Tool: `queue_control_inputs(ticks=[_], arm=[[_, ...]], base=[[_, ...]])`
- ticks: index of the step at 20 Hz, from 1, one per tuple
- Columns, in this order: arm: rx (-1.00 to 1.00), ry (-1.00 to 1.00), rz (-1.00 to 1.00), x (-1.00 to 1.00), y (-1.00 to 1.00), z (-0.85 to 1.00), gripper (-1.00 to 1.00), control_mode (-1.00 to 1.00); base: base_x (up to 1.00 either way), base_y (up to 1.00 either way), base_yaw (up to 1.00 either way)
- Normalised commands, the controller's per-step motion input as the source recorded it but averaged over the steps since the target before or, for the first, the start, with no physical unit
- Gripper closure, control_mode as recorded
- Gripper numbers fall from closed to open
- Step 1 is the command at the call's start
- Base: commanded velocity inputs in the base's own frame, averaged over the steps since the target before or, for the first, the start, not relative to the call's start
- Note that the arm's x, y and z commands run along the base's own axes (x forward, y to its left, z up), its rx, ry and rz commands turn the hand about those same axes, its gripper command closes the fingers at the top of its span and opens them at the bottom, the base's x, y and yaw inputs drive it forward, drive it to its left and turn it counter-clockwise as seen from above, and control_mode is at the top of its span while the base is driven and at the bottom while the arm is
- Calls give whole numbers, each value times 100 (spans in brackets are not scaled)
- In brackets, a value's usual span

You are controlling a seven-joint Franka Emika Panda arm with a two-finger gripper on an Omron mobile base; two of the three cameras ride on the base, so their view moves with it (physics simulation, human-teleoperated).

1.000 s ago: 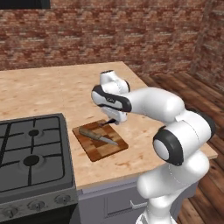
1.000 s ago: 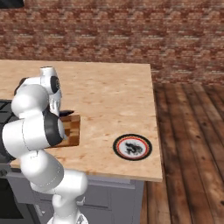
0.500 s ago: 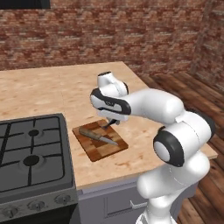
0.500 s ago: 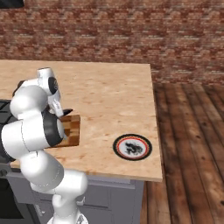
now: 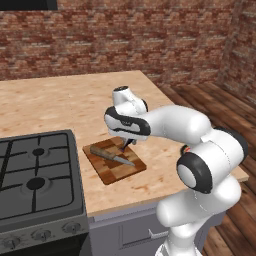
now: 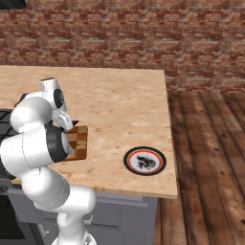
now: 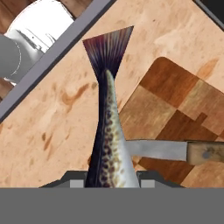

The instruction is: Pick up the knife from the drawer and place it on the cutting board. Then place the meat from the plate to the cutting board.

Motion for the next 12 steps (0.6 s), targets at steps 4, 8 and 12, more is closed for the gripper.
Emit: queue_control_inputs(ticks=[4, 8, 12], arm=[[3, -8, 12, 10, 1, -9, 100, -100], [1, -10, 14, 15, 3, -6, 100, -100], [0, -11, 15, 18, 6, -13, 100, -100]], base=[[0, 0, 0], [0, 0, 0], [0, 0, 0]])
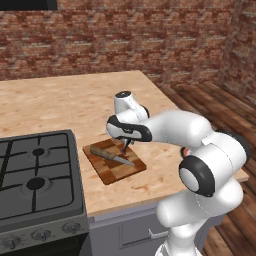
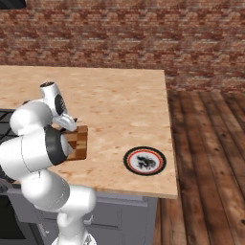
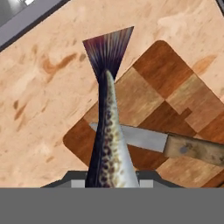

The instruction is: Pick up the knife from the drawer and place it on the cutting board. Then place the meat from the plate to the cutting board.

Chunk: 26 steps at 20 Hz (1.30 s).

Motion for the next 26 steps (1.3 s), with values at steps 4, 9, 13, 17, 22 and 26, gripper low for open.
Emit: queue_control_inputs(ticks=[4, 9, 13, 17, 22, 26], arm=[[0, -5, 15, 21, 9, -13, 100, -100], [0, 4, 19, 28, 0, -5, 100, -100], [0, 6, 20, 22, 0, -6, 100, -100], [0, 3, 19, 20, 0, -16, 100, -100], [0, 0, 18, 9, 0, -19, 100, -100], [0, 0, 17, 2, 0, -18, 100, -100]], base=[[0, 0, 0], [0, 0, 0], [0, 0, 0], [0, 0, 0], [0, 0, 0], [0, 0, 0]])
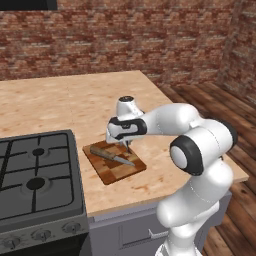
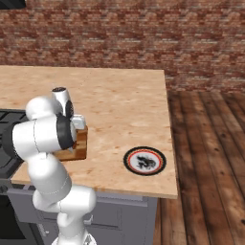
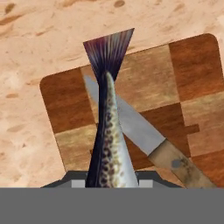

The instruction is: Pick up the knife from the drawer and place it on the cutting board. Then place the meat from the plate to the cutting board.

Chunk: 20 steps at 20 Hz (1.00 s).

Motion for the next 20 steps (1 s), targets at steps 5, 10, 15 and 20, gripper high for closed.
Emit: queue_control_inputs(ticks=[5, 10, 15, 20], arm=[[0, 0, 15, 0, 0, -17, 100, -100], [0, 0, 14, 0, 0, -17, 100, -100], [0, 0, 13, 9, 0, -16, 100, -100], [0, 0, 12, 19, 2, -20, 100, -100]], base=[[0, 0, 0], [0, 0, 0], [0, 0, 0], [0, 0, 0]])
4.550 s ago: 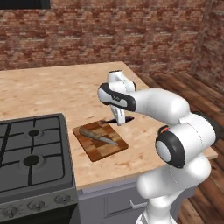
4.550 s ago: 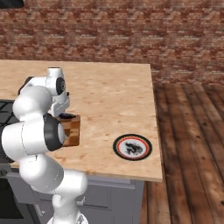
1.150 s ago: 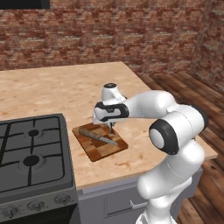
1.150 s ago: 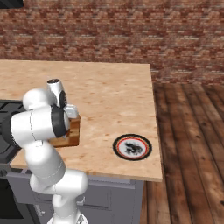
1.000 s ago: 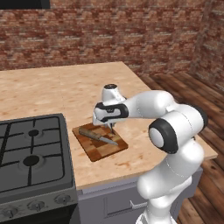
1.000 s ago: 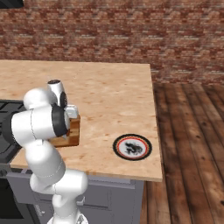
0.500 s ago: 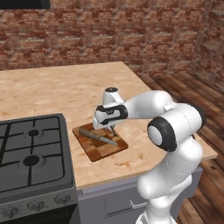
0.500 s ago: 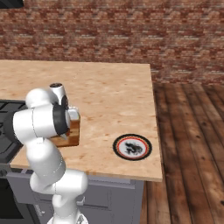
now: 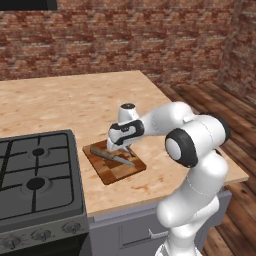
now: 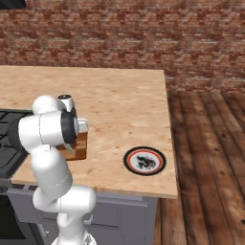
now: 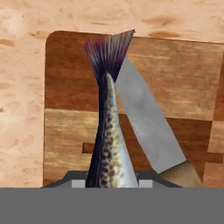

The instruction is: Pick up the knife from the drawer and place it on the cutting board. Then place the meat from the plate to the cutting board.

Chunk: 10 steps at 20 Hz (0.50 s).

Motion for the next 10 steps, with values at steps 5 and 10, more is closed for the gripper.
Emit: queue_control_inputs(ticks=[5, 10], arm=[[0, 0, 9, 24, 7, -26, 100, -100], [0, 0, 3, 19, 17, -33, 100, -100]], base=[[0, 0, 0], [0, 0, 0]])
